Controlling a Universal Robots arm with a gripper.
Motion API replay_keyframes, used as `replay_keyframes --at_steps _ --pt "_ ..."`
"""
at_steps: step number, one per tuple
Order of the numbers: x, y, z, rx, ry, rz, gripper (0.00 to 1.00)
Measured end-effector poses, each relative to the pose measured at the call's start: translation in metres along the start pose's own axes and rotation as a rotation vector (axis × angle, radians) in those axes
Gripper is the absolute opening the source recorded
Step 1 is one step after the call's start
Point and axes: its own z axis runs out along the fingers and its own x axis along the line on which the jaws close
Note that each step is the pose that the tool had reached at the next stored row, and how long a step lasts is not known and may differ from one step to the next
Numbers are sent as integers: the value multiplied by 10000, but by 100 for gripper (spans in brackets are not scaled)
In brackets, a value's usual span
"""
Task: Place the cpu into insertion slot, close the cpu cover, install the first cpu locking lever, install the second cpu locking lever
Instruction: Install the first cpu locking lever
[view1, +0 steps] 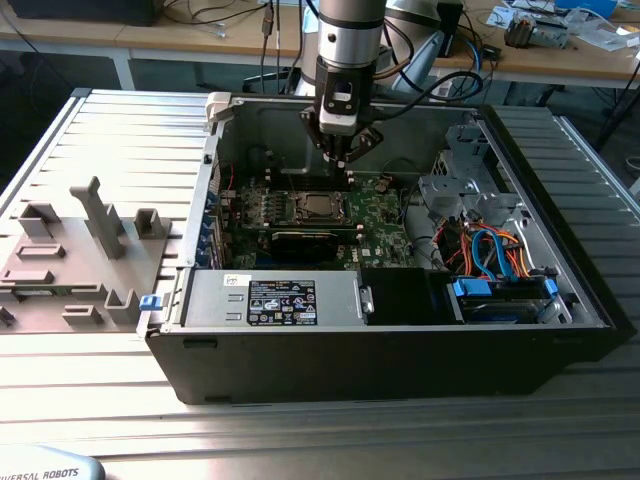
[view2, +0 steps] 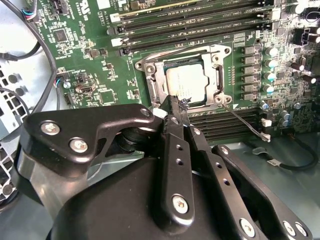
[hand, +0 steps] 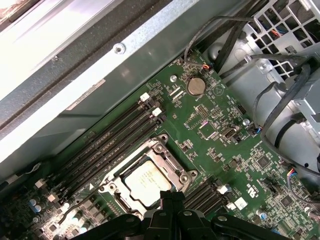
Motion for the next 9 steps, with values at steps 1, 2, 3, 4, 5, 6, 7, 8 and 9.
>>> replay_keyframes --at_steps 1,2,3,4,5,6,7,8,9 --pt "0 0 0 -1 0 -20 11" --pt "0 0 0 -3 -1 -49 11" --pt "0 0 0 -4 -2 -70 11" --pt "0 0 0 -5 -3 -101 11" --pt "0 0 0 -7 -4 -127 11" --pt "0 0 0 -8 -5 -147 11" --pt "0 0 0 -9 -6 -174 11" --pt "0 0 0 -10 -7 -192 11" --pt "0 0 0 -11 -7 -212 11"
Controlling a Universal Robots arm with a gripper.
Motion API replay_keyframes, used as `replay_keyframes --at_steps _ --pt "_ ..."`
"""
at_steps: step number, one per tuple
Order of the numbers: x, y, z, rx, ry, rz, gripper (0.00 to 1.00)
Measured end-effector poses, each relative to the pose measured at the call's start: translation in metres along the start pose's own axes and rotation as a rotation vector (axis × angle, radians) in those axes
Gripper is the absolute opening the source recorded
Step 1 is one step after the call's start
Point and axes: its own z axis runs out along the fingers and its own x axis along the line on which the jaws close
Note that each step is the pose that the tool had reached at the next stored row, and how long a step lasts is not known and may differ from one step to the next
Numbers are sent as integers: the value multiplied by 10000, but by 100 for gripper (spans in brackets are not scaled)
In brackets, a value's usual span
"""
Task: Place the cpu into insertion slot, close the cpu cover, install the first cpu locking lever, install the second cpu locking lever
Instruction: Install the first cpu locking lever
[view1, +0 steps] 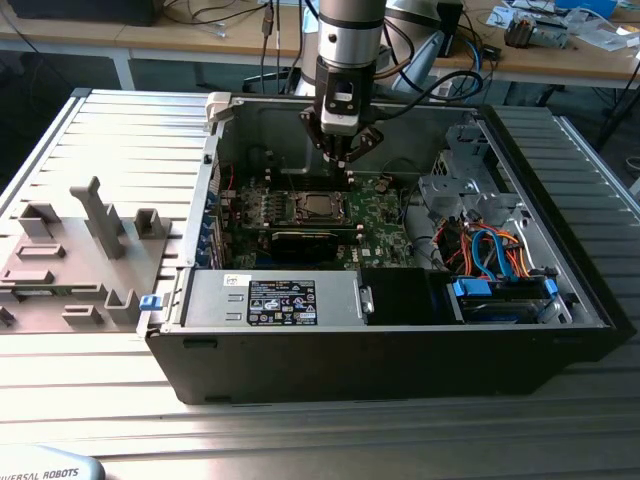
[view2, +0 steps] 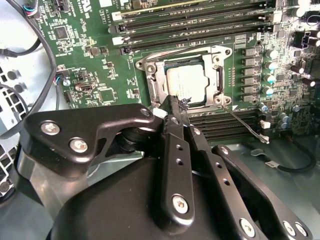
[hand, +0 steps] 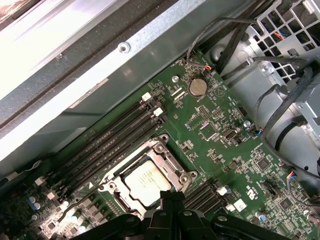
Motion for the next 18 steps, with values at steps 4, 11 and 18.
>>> replay_keyframes --at_steps 4,11,18 --pt "0 0 0 -5 -3 -84 11" --pt "0 0 0 -13 -10 -259 11" --pt "0 0 0 -21 -15 -413 11"
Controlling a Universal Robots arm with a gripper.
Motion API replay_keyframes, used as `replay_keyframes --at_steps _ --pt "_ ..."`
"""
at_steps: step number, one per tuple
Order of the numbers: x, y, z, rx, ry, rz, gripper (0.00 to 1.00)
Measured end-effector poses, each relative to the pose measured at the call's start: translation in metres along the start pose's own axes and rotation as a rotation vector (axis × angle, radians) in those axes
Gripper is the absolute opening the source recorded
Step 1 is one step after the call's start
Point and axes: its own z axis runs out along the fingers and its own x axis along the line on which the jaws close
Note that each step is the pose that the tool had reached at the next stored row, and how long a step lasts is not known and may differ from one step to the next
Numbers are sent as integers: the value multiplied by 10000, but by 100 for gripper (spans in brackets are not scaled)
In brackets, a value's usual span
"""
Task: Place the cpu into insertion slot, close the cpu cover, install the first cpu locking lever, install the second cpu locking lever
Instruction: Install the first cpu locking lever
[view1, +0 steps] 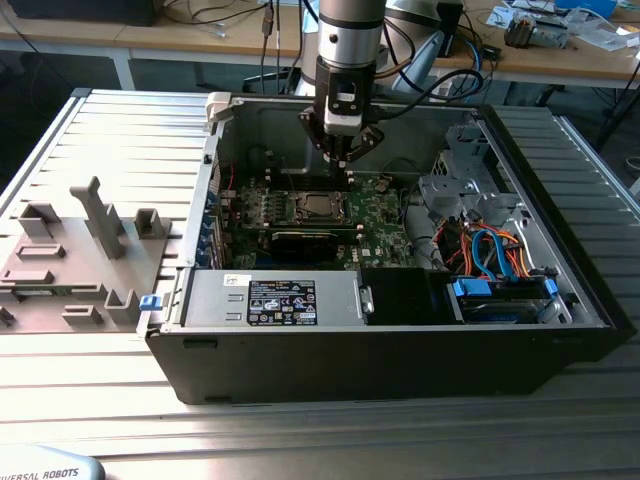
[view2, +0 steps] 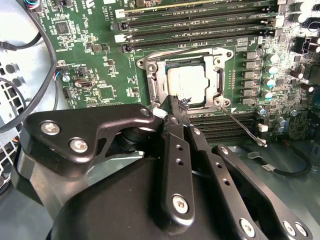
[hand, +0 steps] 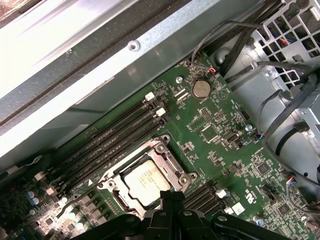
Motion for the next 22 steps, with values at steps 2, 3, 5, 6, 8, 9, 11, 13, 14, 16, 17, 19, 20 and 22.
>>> replay_keyframes --at_steps 2,3,5,6,8,9,11,13,14,16,17,19,20,22 --pt "0 0 0 -2 -1 -40 11" --pt "0 0 0 -3 -2 -64 11" --pt "0 0 0 -5 -3 -97 11" --pt "0 0 0 -6 -4 -115 11" --pt "0 0 0 -8 -6 -160 11" --pt "0 0 0 -9 -6 -175 11" --pt "0 0 0 -11 -7 -213 11" --pt "0 0 0 -13 -9 -246 11" --pt "0 0 0 -14 -9 -271 11" --pt "0 0 0 -16 -10 -303 11" --pt "0 0 0 -17 -12 -324 11" --pt "0 0 0 -19 -13 -357 11" --pt "0 0 0 -19 -13 -373 11" --pt "0 0 0 -22 -14 -409 11"
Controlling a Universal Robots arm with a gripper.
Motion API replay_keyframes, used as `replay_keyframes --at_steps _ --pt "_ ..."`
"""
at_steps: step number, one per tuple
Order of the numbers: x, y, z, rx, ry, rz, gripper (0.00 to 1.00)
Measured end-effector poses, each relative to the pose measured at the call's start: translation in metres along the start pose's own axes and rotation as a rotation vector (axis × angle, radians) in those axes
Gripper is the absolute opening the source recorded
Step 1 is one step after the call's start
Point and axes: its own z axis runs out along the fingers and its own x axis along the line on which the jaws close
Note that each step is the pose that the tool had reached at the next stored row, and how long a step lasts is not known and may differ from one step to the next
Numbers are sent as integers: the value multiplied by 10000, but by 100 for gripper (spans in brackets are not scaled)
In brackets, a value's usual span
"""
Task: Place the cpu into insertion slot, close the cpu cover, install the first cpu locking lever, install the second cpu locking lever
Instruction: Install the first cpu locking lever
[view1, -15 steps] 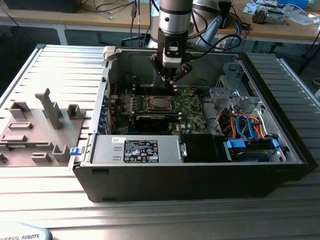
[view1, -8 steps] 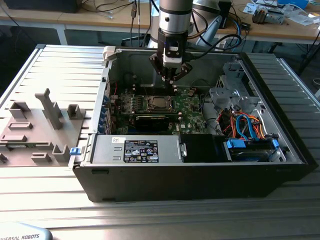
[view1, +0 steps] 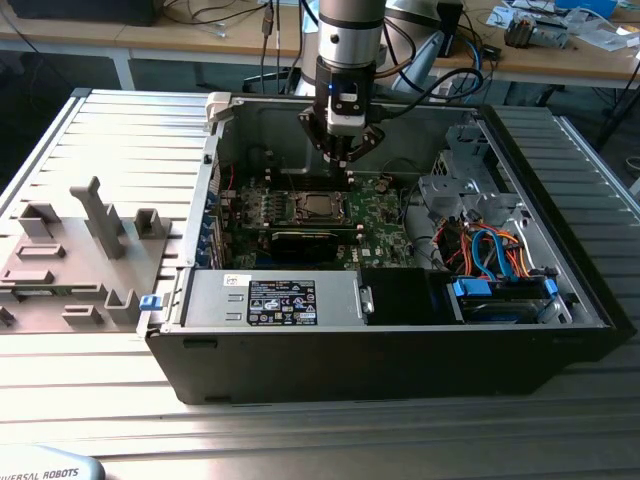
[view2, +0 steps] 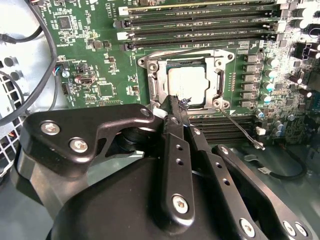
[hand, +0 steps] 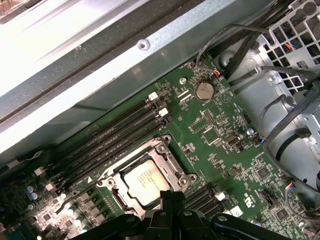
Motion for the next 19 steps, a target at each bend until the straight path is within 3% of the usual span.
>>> replay_keyframes --at_steps 19 --pt "0 0 0 -22 -15 -428 11"
